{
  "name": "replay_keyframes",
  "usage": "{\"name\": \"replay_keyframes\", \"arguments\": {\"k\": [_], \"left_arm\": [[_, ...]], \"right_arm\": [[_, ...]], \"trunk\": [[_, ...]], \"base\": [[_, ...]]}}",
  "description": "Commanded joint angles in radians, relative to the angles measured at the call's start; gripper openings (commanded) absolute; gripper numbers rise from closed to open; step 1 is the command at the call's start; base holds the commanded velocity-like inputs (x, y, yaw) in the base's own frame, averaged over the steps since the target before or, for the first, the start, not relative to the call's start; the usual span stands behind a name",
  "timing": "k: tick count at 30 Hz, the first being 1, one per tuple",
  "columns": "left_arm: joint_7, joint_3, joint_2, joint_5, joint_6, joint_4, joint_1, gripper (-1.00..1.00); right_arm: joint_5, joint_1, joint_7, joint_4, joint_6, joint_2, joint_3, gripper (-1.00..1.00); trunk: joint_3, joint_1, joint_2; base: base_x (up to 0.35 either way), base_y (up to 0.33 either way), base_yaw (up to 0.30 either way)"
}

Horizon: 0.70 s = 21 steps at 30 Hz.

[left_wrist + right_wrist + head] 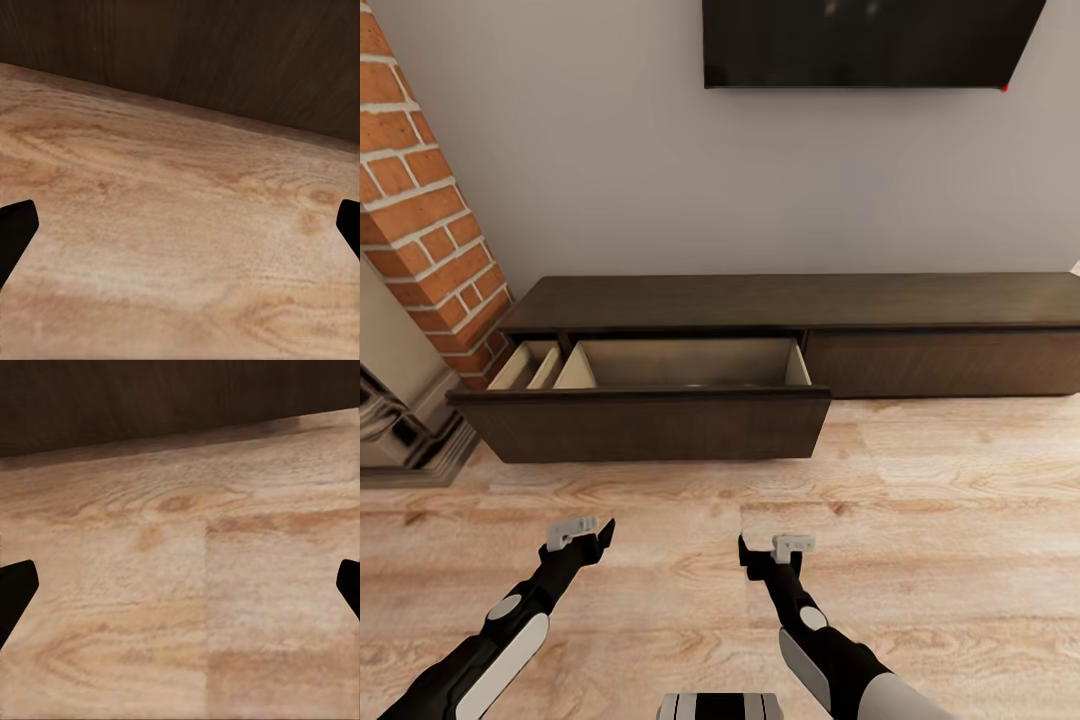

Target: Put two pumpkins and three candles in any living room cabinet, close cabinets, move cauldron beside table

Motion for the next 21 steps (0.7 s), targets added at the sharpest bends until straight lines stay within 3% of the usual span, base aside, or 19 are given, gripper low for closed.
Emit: {"name": "replay_keyframes", "arguments": {"k": [1, 13, 21], "left_arm": [[0.008, -0.004, 0.002, 0.009, -0.004, -0.002, -0.001, 1.0], [0.009, 0.0, 0.004, 0.012, -0.001, -0.016, -0.001, 1.0], [0.009, 0.0, 0.004, 0.015, 0.0, -0.016, -0.001, 1.0]], "right_arm": [[-0.008, -0.001, -0.008, -0.001, -0.002, -0.001, 0.009, 1.0], [-0.014, -0.001, -0.011, -0.001, 0.002, -0.001, -0.003, 1.0], [-0.016, -0.001, -0.013, -0.001, -0.003, -0.003, -0.007, 1.0]], "trunk": [[-0.001, 0.0, 0.0], [-0.001, 0.0, 0.0], [-0.001, 0.0, 0.0]], "base": [[0.117, 0.031, 0.0], [0.144, 0.071, 0.0], [0.279, 0.112, 0.0]]}}
